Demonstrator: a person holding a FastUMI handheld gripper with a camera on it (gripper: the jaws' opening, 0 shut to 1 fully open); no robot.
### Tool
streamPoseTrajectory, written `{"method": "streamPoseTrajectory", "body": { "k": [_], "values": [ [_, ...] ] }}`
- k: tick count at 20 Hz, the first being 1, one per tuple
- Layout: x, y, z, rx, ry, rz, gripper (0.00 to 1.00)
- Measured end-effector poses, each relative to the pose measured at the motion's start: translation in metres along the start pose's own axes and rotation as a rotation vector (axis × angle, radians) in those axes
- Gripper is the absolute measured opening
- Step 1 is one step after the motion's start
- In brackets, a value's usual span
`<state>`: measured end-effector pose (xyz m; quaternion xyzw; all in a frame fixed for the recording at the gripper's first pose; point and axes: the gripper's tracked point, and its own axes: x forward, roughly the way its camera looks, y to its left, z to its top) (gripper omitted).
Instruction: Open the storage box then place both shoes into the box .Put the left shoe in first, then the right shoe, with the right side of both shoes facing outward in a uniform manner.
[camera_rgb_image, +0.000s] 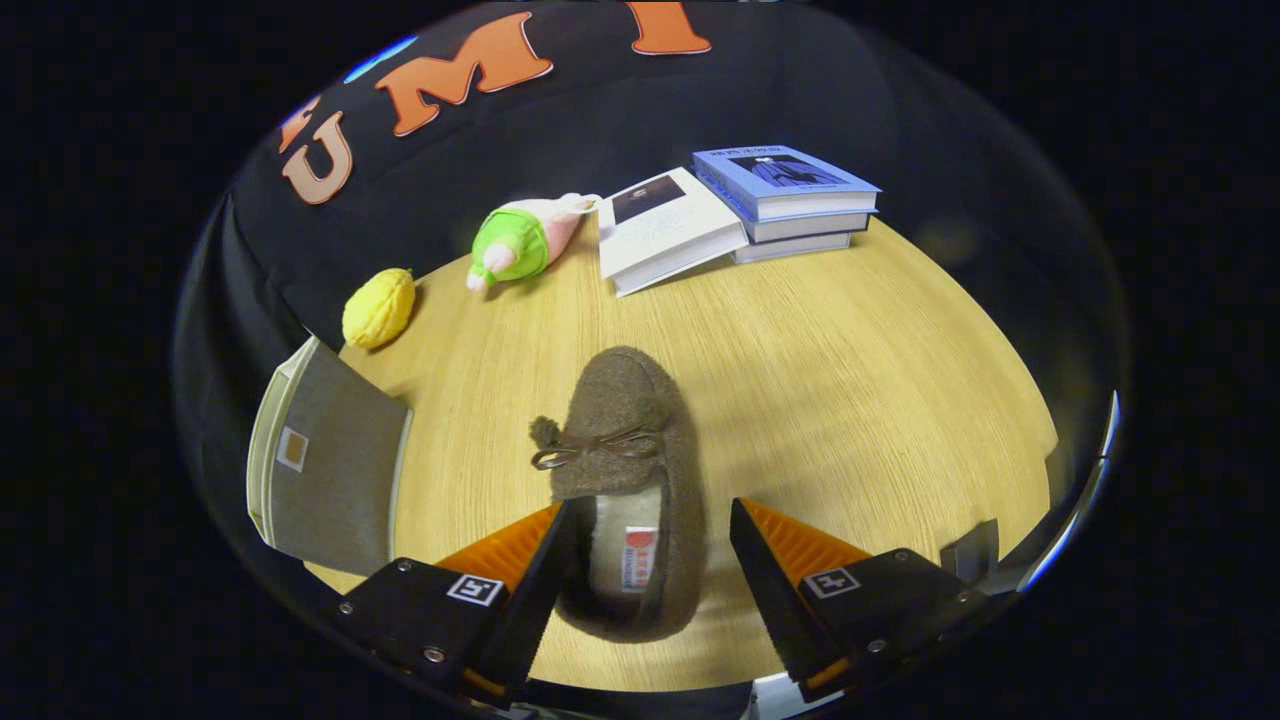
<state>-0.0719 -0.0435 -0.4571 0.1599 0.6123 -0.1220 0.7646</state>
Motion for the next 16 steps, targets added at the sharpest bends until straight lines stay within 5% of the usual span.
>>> {"method": "streamPoseTrajectory", "body": {
  "k": [4, 9, 13, 16],
  "values": [
    [0.022, -0.009, 0.008, -0.021, -0.036, -0.032, 0.81],
    [0.048, -0.010, 0.009, -0.036, -0.071, -0.047, 0.51],
    [0.055, -0.014, 0.011, 0.063, -0.067, -0.061, 0.18],
    [0.053, -0.016, 0.011, 0.166, -0.031, -0.055, 0.08]
  ]
}}
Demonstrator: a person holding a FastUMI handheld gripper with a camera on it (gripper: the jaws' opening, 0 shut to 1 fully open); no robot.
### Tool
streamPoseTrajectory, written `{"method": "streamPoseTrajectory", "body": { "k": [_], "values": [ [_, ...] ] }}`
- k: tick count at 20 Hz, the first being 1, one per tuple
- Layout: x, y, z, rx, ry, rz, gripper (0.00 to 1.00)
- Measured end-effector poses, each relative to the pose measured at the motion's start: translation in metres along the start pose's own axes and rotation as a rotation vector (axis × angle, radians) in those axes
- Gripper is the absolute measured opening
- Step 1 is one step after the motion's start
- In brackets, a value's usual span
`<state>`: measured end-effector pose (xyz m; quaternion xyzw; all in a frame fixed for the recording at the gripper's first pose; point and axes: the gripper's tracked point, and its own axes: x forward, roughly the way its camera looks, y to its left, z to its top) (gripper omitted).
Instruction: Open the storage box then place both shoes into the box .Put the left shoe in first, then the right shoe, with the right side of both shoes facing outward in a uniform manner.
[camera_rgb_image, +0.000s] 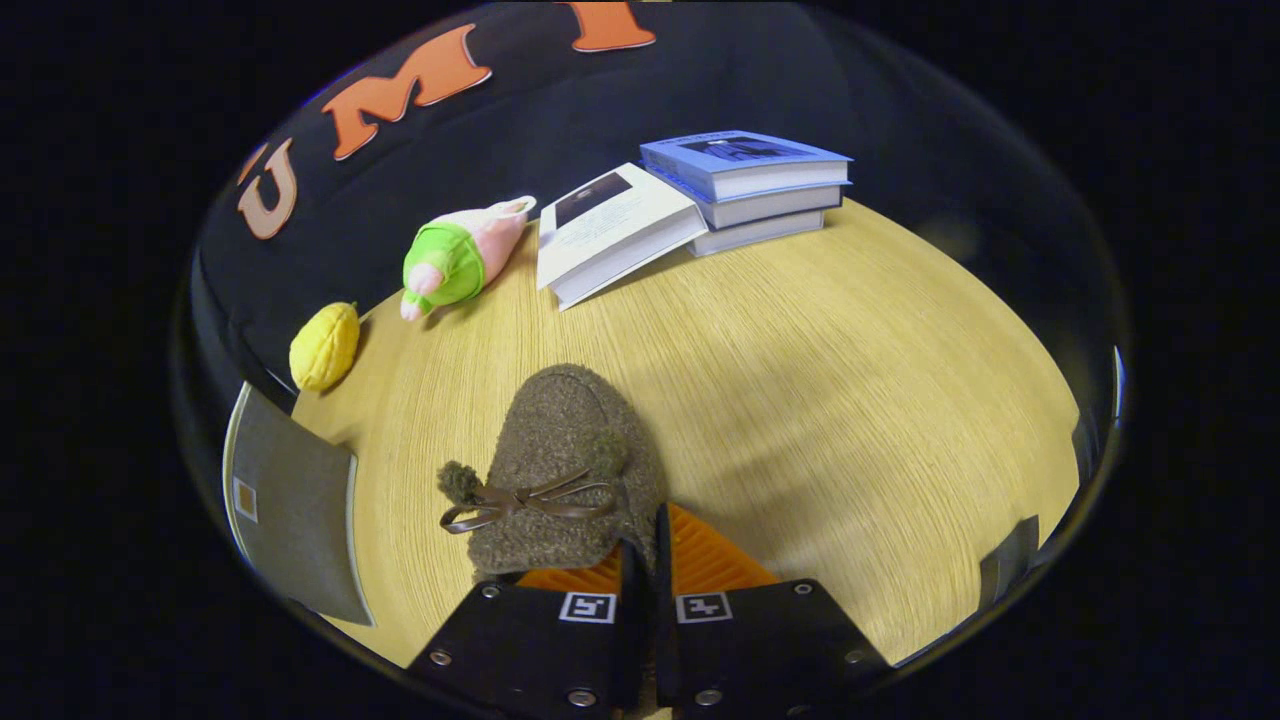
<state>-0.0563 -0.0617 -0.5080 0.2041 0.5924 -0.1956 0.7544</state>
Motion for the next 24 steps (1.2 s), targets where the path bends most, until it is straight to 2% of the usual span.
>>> {"method": "streamPoseTrajectory", "body": {
  "k": [3, 7, 11, 15, 21, 24],
  "values": [
    [-0.009, 0.014, 0.005, 0.039, 0.001, 0.037, 0.05],
    [-0.036, 0.048, 0.009, -0.014, -0.014, 0.069, 0.05],
    [-0.064, 0.104, 0.009, -0.044, -0.007, 0.164, 0.04],
    [-0.087, 0.153, 0.015, -0.088, -0.024, 0.212, 0.05],
    [-0.120, 0.240, 0.015, -0.148, -0.027, 0.324, 0.04],
    [-0.134, 0.288, 0.005, -0.153, 0.010, 0.409, 0.04]
  ]
}}
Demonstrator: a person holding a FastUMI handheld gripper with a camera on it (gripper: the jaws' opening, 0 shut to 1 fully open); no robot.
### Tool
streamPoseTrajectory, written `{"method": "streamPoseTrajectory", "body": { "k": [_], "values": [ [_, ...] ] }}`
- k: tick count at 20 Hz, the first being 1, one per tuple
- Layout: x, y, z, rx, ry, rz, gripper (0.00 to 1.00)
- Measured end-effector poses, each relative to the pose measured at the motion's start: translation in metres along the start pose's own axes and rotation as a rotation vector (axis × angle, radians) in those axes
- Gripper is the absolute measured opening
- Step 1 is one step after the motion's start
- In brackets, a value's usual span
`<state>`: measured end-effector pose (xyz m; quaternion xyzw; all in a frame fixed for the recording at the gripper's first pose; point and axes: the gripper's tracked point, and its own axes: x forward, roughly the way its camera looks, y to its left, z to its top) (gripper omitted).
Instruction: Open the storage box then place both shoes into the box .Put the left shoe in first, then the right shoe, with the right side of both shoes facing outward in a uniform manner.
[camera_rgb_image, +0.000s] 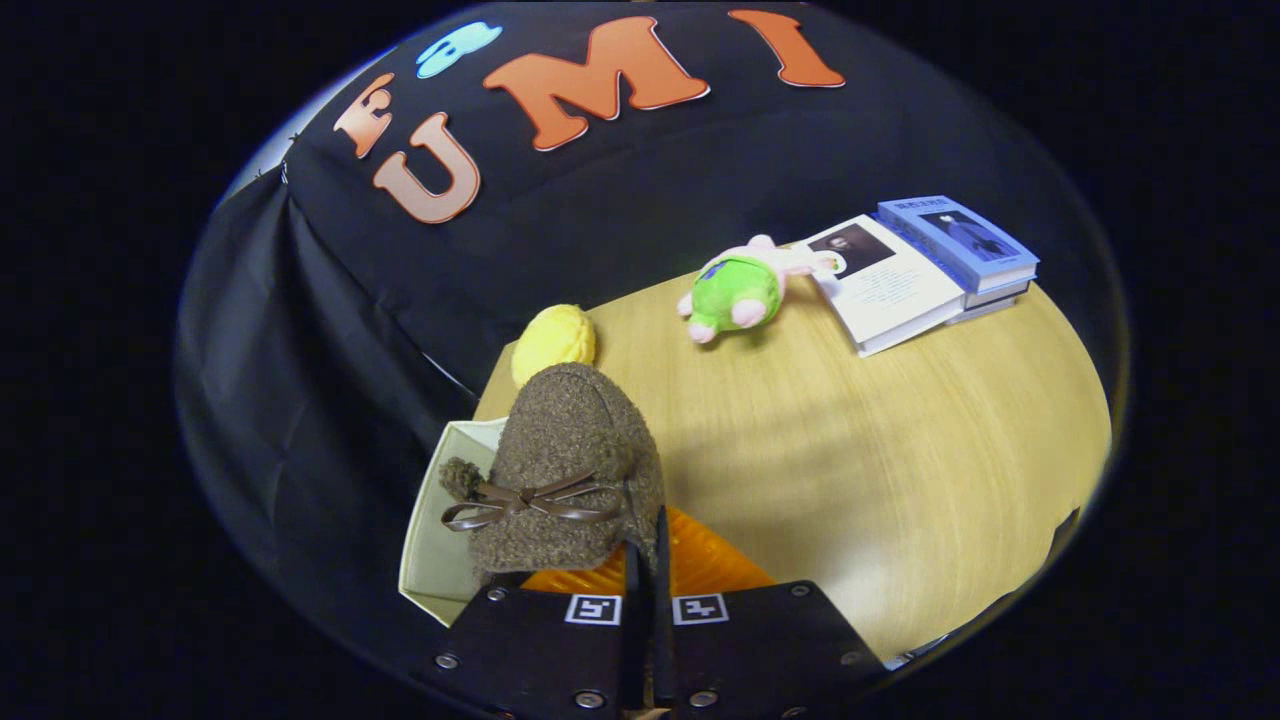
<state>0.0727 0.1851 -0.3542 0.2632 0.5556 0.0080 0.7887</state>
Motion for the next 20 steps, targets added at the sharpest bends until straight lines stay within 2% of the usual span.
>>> {"method": "streamPoseTrajectory", "body": {
  "k": [7, 14, 20],
  "values": [
    [0.012, 0.070, 0.001, -0.030, 0.014, 0.061, 0.04],
    [0.055, 0.092, -0.026, -0.019, 0.100, 0.040, 0.04],
    [0.074, 0.081, -0.049, -0.013, 0.150, -0.052, 0.05]
  ]
}}
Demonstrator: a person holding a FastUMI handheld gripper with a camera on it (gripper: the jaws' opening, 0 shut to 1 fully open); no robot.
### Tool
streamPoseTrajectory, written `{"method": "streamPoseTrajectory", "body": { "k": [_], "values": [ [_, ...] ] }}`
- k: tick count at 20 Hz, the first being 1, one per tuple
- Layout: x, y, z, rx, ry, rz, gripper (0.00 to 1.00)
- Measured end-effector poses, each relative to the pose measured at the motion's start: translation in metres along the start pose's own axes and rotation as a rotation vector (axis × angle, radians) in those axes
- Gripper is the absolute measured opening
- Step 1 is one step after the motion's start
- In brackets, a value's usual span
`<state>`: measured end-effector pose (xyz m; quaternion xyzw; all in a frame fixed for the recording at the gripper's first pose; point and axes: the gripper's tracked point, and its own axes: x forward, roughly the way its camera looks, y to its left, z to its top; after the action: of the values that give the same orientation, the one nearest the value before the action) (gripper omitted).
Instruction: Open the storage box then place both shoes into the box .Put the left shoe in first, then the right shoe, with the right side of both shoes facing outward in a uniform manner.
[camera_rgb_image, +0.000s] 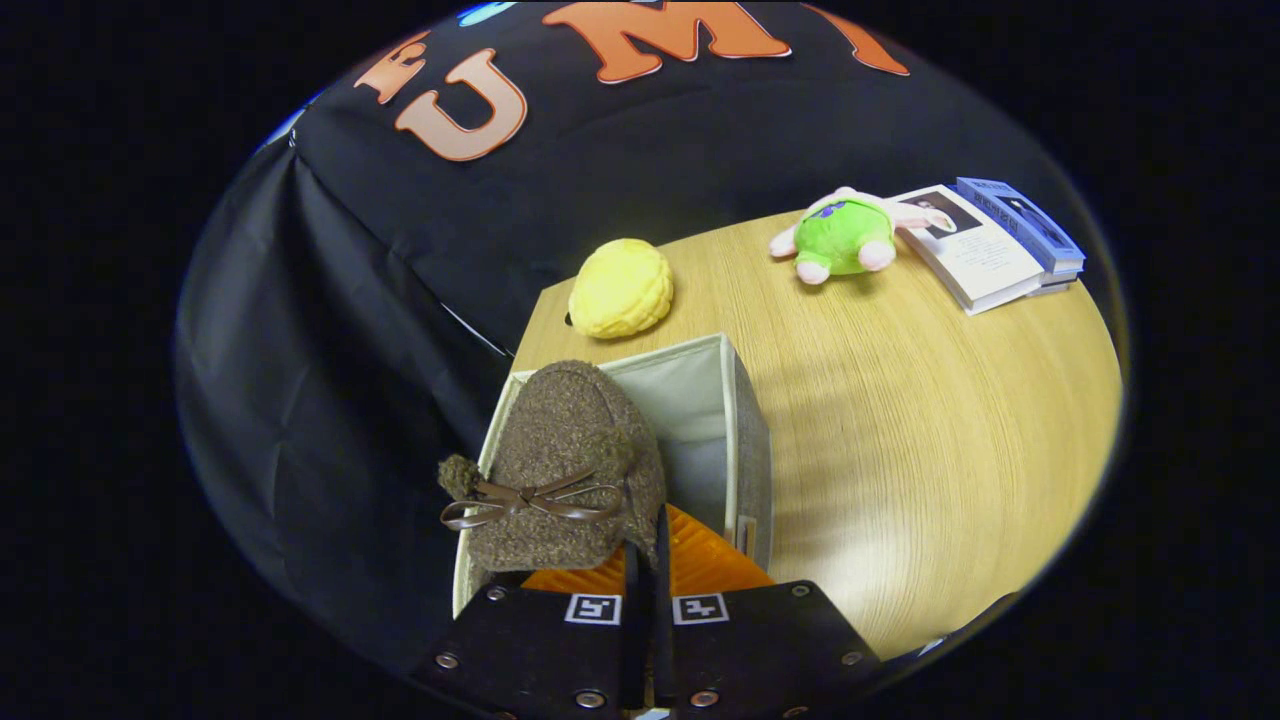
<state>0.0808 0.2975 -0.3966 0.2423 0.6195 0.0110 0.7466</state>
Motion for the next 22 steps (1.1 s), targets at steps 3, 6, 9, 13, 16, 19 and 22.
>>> {"method": "streamPoseTrajectory", "body": {
  "k": [3, 6, 9, 13, 16, 19, 22],
  "values": [
    [0.004, 0.002, 0.003, 0.028, -0.025, -0.029, 0.05],
    [0.006, 0.004, 0.004, 0.040, -0.051, -0.077, 0.09],
    [-0.004, 0.012, -0.001, 0.023, -0.070, -0.083, 0.18],
    [-0.026, 0.022, 0.001, 0.038, -0.095, -0.033, 0.35],
    [-0.060, 0.020, 0.036, 0.033, -0.225, 0.008, 0.42],
    [-0.101, 0.018, 0.052, -0.017, -0.325, 0.038, 0.51],
    [-0.133, 0.005, 0.063, -0.065, -0.406, 0.042, 0.63]
  ]
}}
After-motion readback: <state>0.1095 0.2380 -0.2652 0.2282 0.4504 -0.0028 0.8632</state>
